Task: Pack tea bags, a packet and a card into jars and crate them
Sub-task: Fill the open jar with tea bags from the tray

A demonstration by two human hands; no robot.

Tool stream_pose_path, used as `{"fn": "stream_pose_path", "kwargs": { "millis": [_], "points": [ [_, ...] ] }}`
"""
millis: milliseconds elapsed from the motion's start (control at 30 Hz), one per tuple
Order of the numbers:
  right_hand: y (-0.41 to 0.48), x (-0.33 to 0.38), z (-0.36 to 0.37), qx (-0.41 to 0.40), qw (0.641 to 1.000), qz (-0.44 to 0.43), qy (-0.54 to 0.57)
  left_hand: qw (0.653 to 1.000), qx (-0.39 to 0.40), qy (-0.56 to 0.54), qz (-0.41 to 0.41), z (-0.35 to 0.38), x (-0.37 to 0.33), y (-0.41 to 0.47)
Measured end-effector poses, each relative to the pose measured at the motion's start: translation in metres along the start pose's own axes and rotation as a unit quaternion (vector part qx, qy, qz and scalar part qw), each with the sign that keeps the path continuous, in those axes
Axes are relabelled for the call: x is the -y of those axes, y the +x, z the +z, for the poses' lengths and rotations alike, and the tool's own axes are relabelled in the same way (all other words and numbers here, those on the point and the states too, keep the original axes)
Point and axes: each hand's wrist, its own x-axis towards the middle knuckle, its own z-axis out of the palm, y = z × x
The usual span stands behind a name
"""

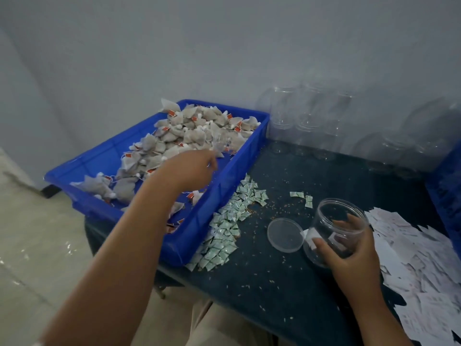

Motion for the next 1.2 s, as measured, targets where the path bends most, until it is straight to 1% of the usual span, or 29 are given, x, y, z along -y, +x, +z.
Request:
{"fn": "stream_pose_path", "kwargs": {
  "millis": [33, 67, 100, 133, 167, 233, 333, 433, 500, 533, 600, 633, 667, 700, 800, 900, 967, 1033, 1100, 1133, 1200],
  "points": [
    [0.0, 0.0, 0.0, 0.001, 1.0, 0.004, -0.001, 0.994, 0.057, 0.088, -0.041, -0.001, 0.017, 0.004],
    [0.0, 0.0, 0.0, 0.002, 1.0, 0.007, -0.006, 0.975, 0.124, 0.163, -0.082, 0.001, 0.033, 0.006],
    [-0.001, 0.0, 0.0, 0.003, 1.0, 0.007, -0.012, 0.954, 0.182, 0.204, -0.126, 0.006, 0.048, 0.007],
    [-0.001, -0.001, 0.0, 0.005, 1.0, 0.008, -0.016, 0.939, 0.223, 0.203, -0.166, 0.013, 0.059, 0.007],
    [-0.001, -0.001, 0.0, 0.006, 1.0, 0.009, -0.019, 0.932, 0.249, 0.184, -0.19, 0.022, 0.068, 0.007],
    [-0.001, -0.001, 0.001, 0.004, 1.0, 0.007, -0.021, 0.929, 0.272, 0.171, -0.181, 0.037, 0.078, 0.009],
    [-0.002, -0.001, 0.002, 0.0, 1.0, 0.01, -0.019, 0.94, 0.252, 0.175, -0.149, 0.043, 0.075, 0.012],
    [0.0, -0.003, 0.002, -0.002, 1.0, 0.012, -0.02, 0.947, 0.243, 0.157, -0.14, 0.043, 0.073, 0.013],
    [0.0, -0.003, 0.003, -0.005, 1.0, 0.008, -0.022, 0.959, 0.206, 0.15, -0.128, 0.043, 0.076, 0.016],
    [0.0, -0.003, 0.003, -0.007, 1.0, 0.005, -0.024, 0.97, 0.172, 0.114, -0.132, 0.042, 0.078, 0.018],
    [0.0, -0.004, 0.003, -0.008, 1.0, 0.004, -0.023, 0.987, 0.062, -0.033, -0.148, 0.041, 0.083, 0.024],
    [0.0, -0.004, 0.003, -0.008, 1.0, 0.004, -0.023, 0.984, 0.005, -0.104, -0.145, 0.04, 0.085, 0.024],
    [0.0, -0.005, 0.003, -0.007, 1.0, 0.004, -0.023, 0.978, -0.034, -0.154, -0.136, 0.039, 0.084, 0.024],
    [0.0, -0.006, 0.003, -0.006, 1.0, 0.004, -0.023, 0.974, -0.054, -0.183, -0.125, 0.038, 0.083, 0.022],
    [0.001, -0.008, 0.002, -0.002, 1.0, 0.001, -0.02, 0.963, -0.089, -0.246, -0.067, 0.03, 0.068, 0.013],
    [0.001, -0.007, 0.003, 0.007, 1.0, -0.006, -0.02, 0.929, -0.129, -0.347, -0.006, 0.011, 0.031, 0.002],
    [0.001, -0.006, 0.005, 0.021, 0.999, -0.017, -0.025, 0.907, -0.136, -0.397, 0.048, 0.002, -0.008, -0.006],
    [0.001, -0.006, 0.004, 0.043, 0.998, -0.032, -0.035, 0.895, -0.123, -0.414, 0.114, 0.005, -0.053, -0.014],
    [0.001, -0.006, 0.004, 0.061, 0.997, -0.039, -0.042, 0.892, -0.105, -0.402, 0.175, 0.02, -0.096, -0.02],
    [0.001, -0.006, 0.003, 0.066, 0.996, -0.042, -0.046, 0.894, -0.103, -0.388, 0.197, 0.03, -0.115, -0.021],
    [0.002, -0.005, 0.004, 0.074, 0.995, -0.045, -0.051, 0.902, -0.104, -0.362, 0.212, 0.05, -0.144, -0.021]
  ]
}}
